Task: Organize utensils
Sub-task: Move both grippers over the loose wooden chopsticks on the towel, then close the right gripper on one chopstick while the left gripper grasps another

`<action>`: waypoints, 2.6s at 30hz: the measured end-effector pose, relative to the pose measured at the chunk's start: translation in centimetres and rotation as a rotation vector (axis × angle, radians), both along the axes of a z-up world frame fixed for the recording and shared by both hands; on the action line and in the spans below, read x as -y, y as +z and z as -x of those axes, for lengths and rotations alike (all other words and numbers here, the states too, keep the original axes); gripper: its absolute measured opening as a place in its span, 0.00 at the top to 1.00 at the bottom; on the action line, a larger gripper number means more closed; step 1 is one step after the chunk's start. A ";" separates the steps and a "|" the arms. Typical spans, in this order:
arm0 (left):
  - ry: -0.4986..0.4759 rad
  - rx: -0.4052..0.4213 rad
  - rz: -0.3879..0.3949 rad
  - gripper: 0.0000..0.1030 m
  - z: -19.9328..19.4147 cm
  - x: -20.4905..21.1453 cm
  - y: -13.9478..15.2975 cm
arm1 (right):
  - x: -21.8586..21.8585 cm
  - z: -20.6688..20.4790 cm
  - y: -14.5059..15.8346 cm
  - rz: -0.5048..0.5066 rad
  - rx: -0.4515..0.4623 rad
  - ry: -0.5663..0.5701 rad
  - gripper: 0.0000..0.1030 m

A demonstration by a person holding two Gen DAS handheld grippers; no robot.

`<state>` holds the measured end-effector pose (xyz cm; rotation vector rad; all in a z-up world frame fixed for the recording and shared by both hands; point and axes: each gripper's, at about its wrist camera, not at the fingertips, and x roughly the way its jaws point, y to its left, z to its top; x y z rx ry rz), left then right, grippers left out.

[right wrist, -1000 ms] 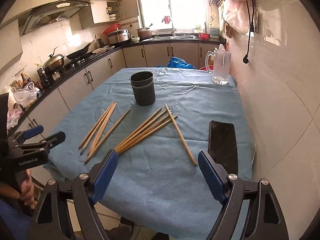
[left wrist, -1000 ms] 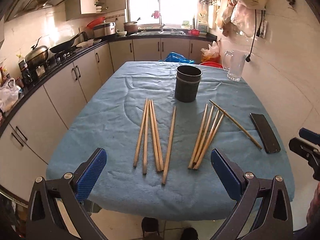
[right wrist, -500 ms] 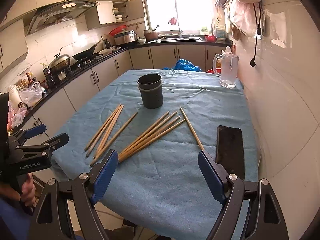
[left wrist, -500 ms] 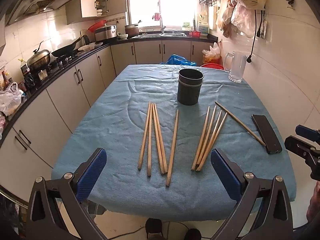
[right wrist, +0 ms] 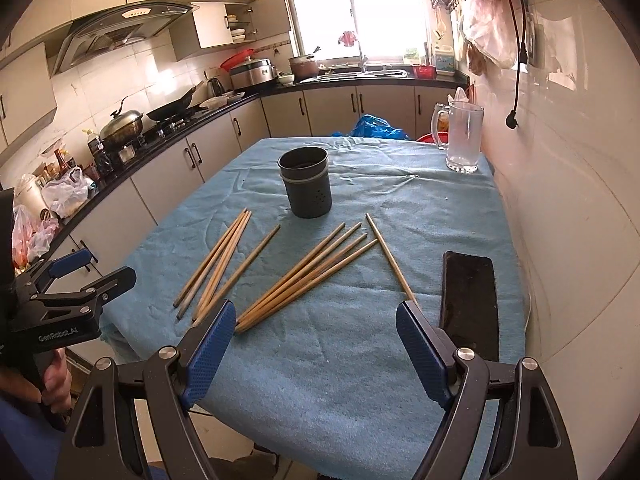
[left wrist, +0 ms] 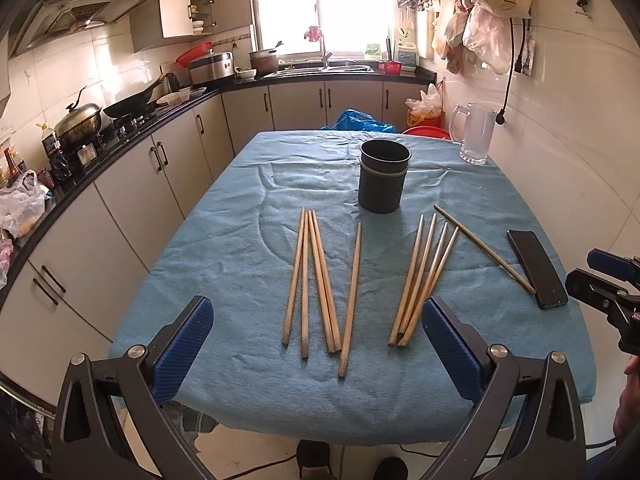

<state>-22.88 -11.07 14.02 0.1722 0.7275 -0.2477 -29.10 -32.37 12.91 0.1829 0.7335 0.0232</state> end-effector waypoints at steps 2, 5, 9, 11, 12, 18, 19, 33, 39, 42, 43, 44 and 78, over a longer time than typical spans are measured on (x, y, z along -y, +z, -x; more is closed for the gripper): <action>0.001 0.000 -0.004 0.00 -0.1 0.0 0.0 | 0.0 -0.2 0.0 -0.006 -0.002 0.001 0.16; 0.003 0.001 -0.010 0.00 -0.2 0.1 0.0 | 0.0 -0.5 -0.1 -0.011 -0.004 0.005 0.16; 0.005 -0.002 -0.014 0.00 -0.3 0.2 0.0 | 0.2 -0.9 -0.1 -0.012 -0.003 0.005 0.16; 0.007 -0.008 -0.016 0.00 -0.5 0.2 0.0 | 0.2 -1.0 -0.2 -0.018 -0.004 0.004 0.16; 0.008 -0.011 -0.018 0.00 -0.5 0.2 0.0 | 0.2 -1.1 -0.3 -0.019 -0.006 0.003 0.16; 0.014 -0.043 -0.035 0.00 -0.5 0.0 -0.6 | 0.3 -1.5 -0.9 -0.040 -0.024 0.007 0.16; 0.013 -0.048 -0.039 0.00 -0.5 0.0 -0.8 | 0.3 -1.6 -1.1 -0.045 -0.029 0.008 0.17; -0.120 -0.237 -0.012 0.01 -7.8 -0.1 -3.5 | 3.0 -5.3 -2.0 -0.059 -0.104 -0.120 0.36; -0.235 -0.349 0.001 0.13 -11.9 2.3 -5.3 | 5.0 -7.3 -2.1 -0.115 -0.153 -0.170 0.45; -0.276 -0.410 0.013 0.22 -14.3 3.8 -6.3 | 6.2 -8.8 -2.5 -0.163 -0.192 -0.181 0.48; -0.284 -0.429 0.014 0.22 -15.2 4.3 -6.7 | 6.5 -9.4 -2.6 -0.174 -0.205 -0.179 0.51; -0.286 -0.438 0.016 0.25 -15.7 4.5 -7.0 | 6.9 -10.0 -2.6 -0.182 -0.215 -0.177 0.52; -0.326 -0.517 -0.181 0.78 -22.0 11.4 -13.0 | 9.3 -28.6 -13.2 -0.089 -0.626 -0.065 0.91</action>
